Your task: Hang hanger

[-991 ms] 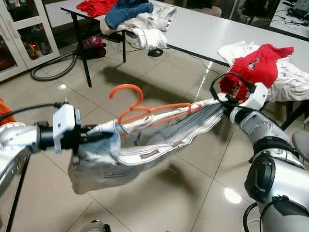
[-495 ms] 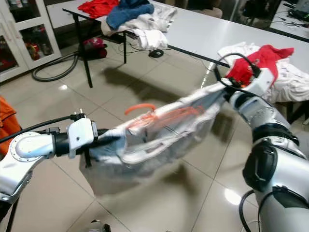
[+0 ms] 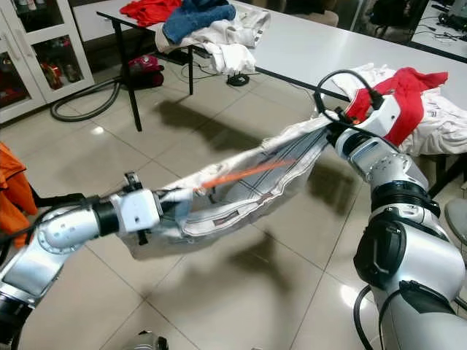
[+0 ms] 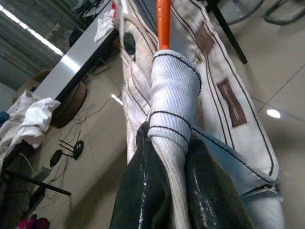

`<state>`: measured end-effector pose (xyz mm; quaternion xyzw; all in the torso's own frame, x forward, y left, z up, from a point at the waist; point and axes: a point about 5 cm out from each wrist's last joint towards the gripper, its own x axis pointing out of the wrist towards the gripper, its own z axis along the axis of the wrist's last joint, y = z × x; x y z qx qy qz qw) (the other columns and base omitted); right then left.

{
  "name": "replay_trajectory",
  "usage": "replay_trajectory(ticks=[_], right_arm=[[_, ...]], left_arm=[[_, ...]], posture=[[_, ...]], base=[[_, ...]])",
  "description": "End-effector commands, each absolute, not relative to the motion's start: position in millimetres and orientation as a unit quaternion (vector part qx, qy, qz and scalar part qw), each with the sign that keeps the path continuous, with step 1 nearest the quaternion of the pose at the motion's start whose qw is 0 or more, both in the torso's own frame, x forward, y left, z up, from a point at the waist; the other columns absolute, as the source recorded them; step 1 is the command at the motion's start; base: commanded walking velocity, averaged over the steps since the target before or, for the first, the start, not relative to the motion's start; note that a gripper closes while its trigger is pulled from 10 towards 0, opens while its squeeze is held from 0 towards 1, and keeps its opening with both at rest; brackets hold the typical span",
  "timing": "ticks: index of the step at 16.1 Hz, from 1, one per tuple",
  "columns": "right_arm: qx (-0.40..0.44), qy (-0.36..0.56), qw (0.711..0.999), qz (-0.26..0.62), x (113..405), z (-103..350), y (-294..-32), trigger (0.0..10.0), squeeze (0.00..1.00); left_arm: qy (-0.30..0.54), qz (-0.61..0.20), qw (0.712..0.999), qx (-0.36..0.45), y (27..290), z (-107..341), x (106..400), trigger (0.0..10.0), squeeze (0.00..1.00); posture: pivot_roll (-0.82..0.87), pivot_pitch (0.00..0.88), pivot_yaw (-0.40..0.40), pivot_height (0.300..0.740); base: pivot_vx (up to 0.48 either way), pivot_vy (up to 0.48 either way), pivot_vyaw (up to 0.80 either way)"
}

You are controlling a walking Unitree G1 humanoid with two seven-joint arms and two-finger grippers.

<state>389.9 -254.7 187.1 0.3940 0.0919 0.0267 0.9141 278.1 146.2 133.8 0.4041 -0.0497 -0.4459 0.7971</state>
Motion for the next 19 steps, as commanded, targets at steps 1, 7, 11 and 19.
replay_trajectory(ticks=[1,7,11,19], right_arm=[[0.401,0.045,0.914,0.037,394.9,216.2,-257.2,0.0,0.0],[0.427,0.069,0.896,0.104,390.4,220.5,-217.6,0.0,0.0],[0.421,0.058,0.896,0.125,385.7,237.3,-210.6,0.0,0.0],[0.336,0.109,0.935,0.033,364.4,183.7,-247.0,0.0,0.0]], left_arm=[[-0.037,-0.428,0.793,0.433,148.9,128.8,281.6,10.0,0.0],[0.005,-0.351,0.8,0.487,155.7,119.6,303.4,10.0,0.0],[0.036,-0.3,0.821,0.484,164.8,117.7,312.8,10.0,0.0],[-0.031,-0.269,0.86,0.432,182.0,154.4,307.6,10.0,0.0]], posture=[[-0.12,0.0,-0.066,0.74],[-0.13,0.0,-0.064,0.74],[-0.13,0.0,-0.066,0.74],[-0.13,0.0,-0.079,0.74]], base=[[0.0,0.0,0.0],[0.0,0.0,0.0],[0.0,0.0,0.0],[0.0,0.0,0.0]])
